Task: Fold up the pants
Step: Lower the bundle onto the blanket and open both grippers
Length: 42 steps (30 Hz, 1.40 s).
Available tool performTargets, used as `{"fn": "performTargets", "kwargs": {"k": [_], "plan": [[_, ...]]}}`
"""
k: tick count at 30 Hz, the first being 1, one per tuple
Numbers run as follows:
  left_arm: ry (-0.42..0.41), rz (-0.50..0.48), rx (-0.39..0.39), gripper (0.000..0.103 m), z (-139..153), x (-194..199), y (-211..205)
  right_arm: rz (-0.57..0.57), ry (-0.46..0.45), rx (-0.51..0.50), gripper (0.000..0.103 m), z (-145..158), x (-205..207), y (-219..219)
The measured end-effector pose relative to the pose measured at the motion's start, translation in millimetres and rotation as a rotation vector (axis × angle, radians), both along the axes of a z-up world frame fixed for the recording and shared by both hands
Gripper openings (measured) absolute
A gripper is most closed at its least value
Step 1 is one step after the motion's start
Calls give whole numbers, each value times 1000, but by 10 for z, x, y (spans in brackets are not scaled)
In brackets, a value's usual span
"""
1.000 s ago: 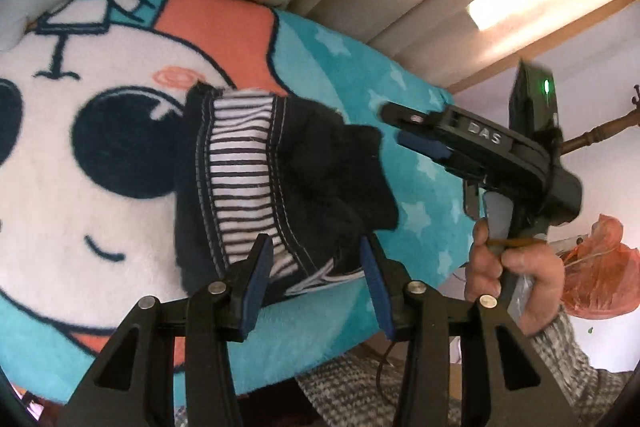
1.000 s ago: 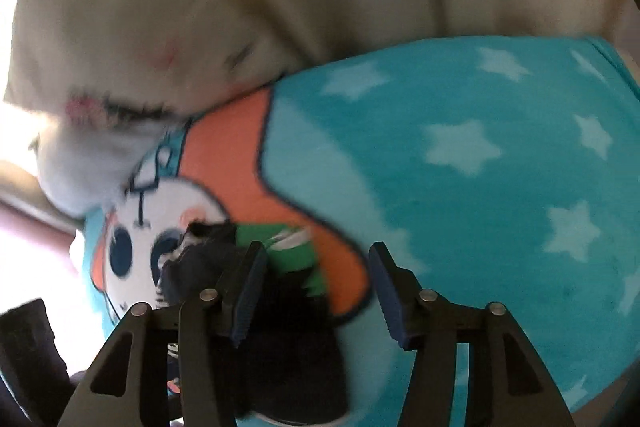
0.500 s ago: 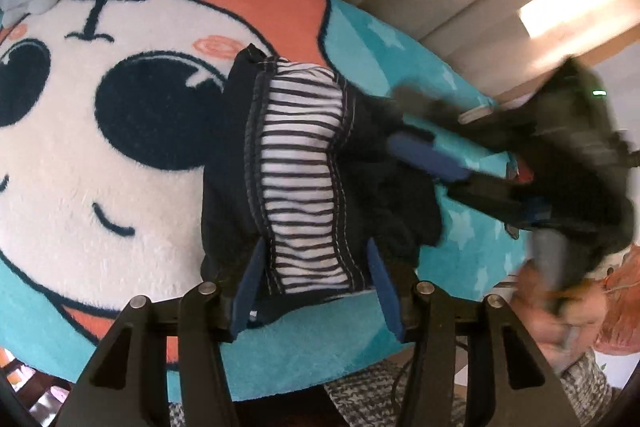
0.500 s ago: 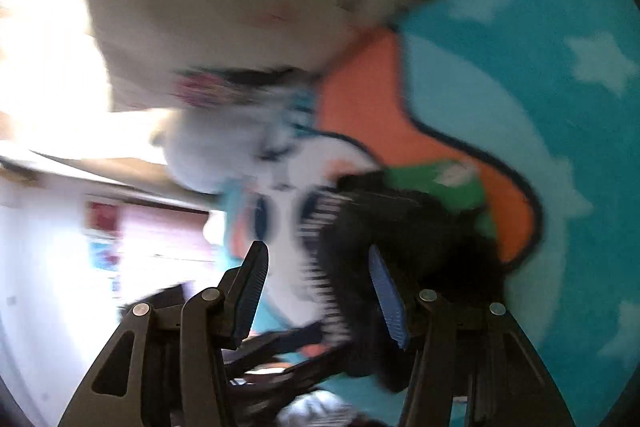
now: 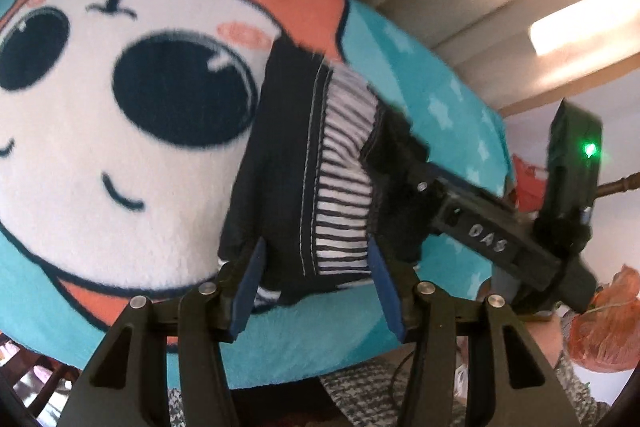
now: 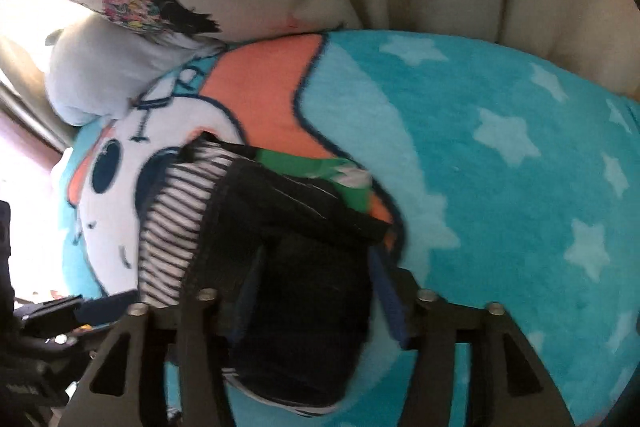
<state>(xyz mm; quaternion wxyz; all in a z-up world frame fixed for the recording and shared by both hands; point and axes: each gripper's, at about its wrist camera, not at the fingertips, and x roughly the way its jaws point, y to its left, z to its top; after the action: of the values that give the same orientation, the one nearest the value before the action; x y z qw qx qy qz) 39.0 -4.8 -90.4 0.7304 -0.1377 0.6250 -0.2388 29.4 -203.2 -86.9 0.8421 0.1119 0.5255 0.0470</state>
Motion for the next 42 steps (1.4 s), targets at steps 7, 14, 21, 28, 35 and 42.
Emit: {"fn": "performTargets", "kwargs": {"k": [7, 14, 21, 28, 35, 42], "plan": [[-86, 28, -23, 51, 298, -74, 74, -103, -48, 49, 77, 87, -189, -277], [-334, 69, 164, 52, 783, -279, 81, -197, -141, 5, 77, 357, -372, -322], [-576, 128, 314, 62, 1208, -444, 89, -195, -166, -6, 77, 440, -527, -258], [-629, 107, 358, 68, 1279, -545, 72, -163, -162, -21, 77, 441, -568, -80], [-541, 83, 386, 69, 1044, -503, 33, -162, -114, -23, 78, 302, -594, -34], [-470, 65, 401, 69, 864, -433, -5, -173, -78, -26, 78, 186, -585, -90]]}}
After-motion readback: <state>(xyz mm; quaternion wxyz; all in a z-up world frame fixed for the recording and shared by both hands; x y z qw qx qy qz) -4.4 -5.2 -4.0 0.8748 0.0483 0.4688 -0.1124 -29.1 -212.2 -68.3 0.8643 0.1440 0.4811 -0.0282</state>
